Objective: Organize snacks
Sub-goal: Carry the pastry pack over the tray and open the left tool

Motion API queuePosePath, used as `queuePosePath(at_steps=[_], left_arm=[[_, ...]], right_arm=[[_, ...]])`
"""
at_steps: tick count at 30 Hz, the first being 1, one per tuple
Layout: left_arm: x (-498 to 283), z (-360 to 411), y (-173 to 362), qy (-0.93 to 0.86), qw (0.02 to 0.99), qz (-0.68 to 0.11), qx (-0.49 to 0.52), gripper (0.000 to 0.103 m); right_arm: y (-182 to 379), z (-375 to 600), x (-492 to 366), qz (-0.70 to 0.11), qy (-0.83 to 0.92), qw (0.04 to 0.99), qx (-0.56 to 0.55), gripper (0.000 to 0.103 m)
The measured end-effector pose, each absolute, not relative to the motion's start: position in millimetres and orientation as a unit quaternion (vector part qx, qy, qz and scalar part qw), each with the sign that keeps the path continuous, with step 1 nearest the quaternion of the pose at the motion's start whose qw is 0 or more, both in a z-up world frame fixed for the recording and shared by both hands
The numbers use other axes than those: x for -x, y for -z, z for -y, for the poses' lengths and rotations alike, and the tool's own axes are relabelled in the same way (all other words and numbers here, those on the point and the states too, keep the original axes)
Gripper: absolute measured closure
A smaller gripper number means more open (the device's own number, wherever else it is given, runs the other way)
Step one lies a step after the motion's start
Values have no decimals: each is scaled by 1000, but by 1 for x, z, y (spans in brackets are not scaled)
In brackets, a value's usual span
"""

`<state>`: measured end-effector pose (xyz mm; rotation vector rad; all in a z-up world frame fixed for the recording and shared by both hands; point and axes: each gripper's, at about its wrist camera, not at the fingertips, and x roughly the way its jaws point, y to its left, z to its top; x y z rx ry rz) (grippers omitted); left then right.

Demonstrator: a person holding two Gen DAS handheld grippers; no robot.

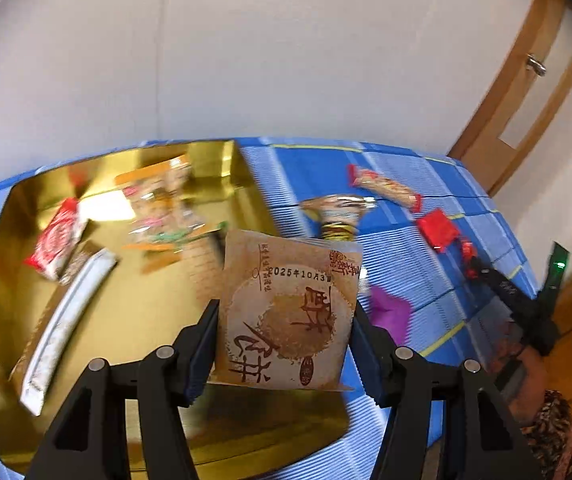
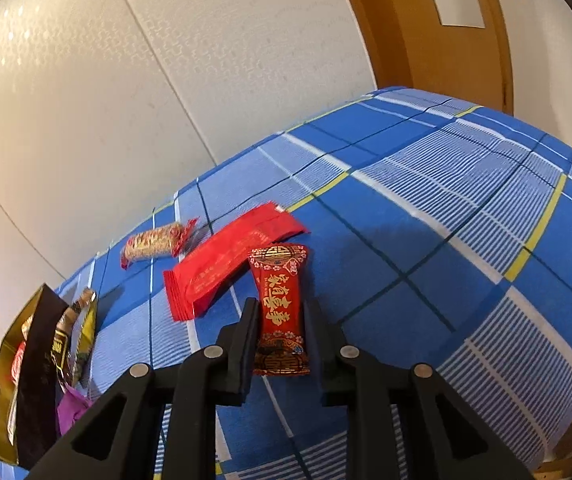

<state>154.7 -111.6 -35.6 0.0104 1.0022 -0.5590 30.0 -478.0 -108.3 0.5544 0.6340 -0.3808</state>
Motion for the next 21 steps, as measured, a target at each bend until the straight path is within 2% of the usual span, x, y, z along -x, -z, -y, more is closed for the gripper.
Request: queuePosePath(at_steps=[18, 20, 21], left_arm=[[-202, 38, 91, 151, 819, -553, 33, 41], [-209, 32, 94, 133, 821, -555, 25, 33], [-211, 29, 95, 128, 823, -554, 22, 25]], right_arm=[[97, 478, -22, -267, 200, 904, -269, 81], [97, 478, -22, -267, 201, 904, -269, 81], [97, 477, -21, -266, 201, 904, -268, 81]])
